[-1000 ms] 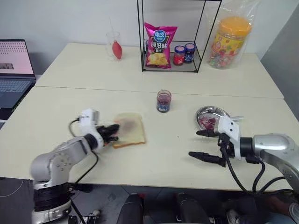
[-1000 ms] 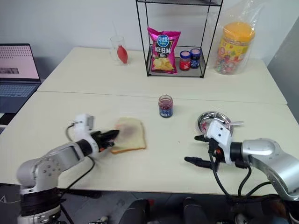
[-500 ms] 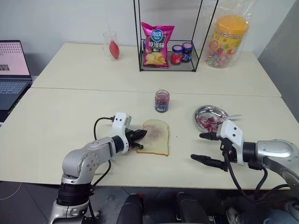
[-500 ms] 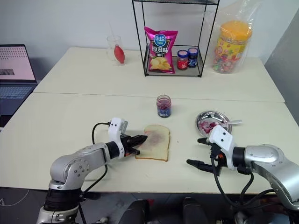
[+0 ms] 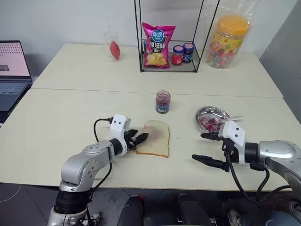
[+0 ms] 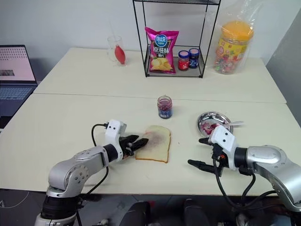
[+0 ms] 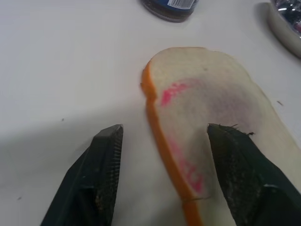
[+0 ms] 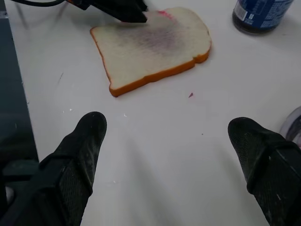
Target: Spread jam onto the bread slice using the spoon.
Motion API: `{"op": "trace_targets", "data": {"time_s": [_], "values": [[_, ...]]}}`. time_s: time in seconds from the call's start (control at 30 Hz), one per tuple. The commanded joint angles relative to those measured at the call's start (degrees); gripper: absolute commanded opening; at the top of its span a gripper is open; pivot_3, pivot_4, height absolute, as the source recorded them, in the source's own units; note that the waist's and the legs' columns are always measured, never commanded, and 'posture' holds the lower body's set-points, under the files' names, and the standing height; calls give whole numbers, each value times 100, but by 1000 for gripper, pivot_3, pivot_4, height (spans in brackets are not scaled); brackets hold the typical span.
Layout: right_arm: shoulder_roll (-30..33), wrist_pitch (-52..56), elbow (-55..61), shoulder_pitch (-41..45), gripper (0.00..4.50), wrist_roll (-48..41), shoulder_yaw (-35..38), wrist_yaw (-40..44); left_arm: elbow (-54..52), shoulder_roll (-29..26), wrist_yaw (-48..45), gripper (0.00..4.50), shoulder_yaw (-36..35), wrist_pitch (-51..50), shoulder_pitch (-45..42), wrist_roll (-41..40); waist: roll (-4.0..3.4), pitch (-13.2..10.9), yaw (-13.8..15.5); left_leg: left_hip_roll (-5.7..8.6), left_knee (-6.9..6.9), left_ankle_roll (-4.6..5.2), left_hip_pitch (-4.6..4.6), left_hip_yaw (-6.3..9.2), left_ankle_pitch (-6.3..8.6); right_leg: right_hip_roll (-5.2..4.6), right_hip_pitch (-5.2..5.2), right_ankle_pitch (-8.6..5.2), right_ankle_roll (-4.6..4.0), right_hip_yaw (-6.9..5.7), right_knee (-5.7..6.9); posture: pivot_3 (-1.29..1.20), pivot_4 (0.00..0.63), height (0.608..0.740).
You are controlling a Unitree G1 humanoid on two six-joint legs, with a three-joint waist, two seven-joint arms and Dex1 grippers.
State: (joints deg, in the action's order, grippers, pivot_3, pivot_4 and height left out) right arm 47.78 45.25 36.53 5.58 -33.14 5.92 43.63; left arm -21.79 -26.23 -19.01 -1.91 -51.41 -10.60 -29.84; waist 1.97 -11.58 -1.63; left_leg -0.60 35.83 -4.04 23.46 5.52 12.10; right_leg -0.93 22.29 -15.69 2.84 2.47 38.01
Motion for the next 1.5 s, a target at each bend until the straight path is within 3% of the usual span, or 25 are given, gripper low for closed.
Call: {"op": "trace_targets", "data": {"time_s": [0.03, 0.17, 0.2, 0.37, 0.57, 1.13, 1.4, 1.5], "values": [[-469, -182, 77, -260, 4500, -233, 907, -507, -641, -746, -587, 3240, -302, 1166, 73, 524, -7, -1, 14, -2, -1, 0, 1, 2, 0, 3, 0, 0, -1, -1, 0, 0, 150, 740], [-1036, -369, 156, -459, 4500, -321, 1651, -1124, -684, -1149, -1414, 3240, -147, 1783, -173, 472, -20, 2, 81, 8, -2, 0, 1, -2, 0, -5, -2, -2, -4, 3, -2, 0, 150, 740], [-1240, -548, 71, -490, 4500, -223, 1887, -1354, -629, -1263, -1735, 3597, 47, 1955, -398, 527, -20, 2, 102, 11, 0, 1, 1, -7, 0, -10, -4, -1, -2, 6, -4, 0, 150, 740], [-2041, -742, -397, -475, 4500, -104, 2590, -2426, -421, -1351, -2914, 4476, 884, 2211, -1383, 482, -20, 2, 155, 14, 14, 4, 10, -13, -2, -9, -2, 1, -3, 9, -8, 0, 150, 740], [-2677, -562, -1473, 115, 4500, -342, 2708, -3230, -48, -1168, -3846, 4476, 1570, 2354, -2076, 519, -34, -2, -9, 1, -1, 5, 0, -23, -2, -1, 4, 5, -4, 12, 6, 0, 150, 740], [-2921, -1023, -4772, 1780, 4500, -643, 2804, -3063, -182, -882, -3966, 4476, 1892, 2395, -1959, 848, -72, -6, -38, 0, 0, 7, -5, -27, -3, 8, 2, 10, -10, 25, 13, 0, 150, 740], [-3015, -1140, -5224, 2080, 4500, -874, 2867, -3023, -196, -897, -3898, 4476, 1826, 2321, -1961, 856, -80, -5, -52, -2, 2, 9, -10, -35, -4, 12, 1, 13, -7, 34, 17, 0, 150, 740], [-3061, -1174, -5247, 2088, 4004, -930, 2871, -3033, -213, -925, -3891, 4500, 1831, 2331, -1929, 870, -80, -5, -56, -1, 4, 9, -10, -38, -4, 12, 1, 13, -6, 39, 17, 0, 150, 740]]}}
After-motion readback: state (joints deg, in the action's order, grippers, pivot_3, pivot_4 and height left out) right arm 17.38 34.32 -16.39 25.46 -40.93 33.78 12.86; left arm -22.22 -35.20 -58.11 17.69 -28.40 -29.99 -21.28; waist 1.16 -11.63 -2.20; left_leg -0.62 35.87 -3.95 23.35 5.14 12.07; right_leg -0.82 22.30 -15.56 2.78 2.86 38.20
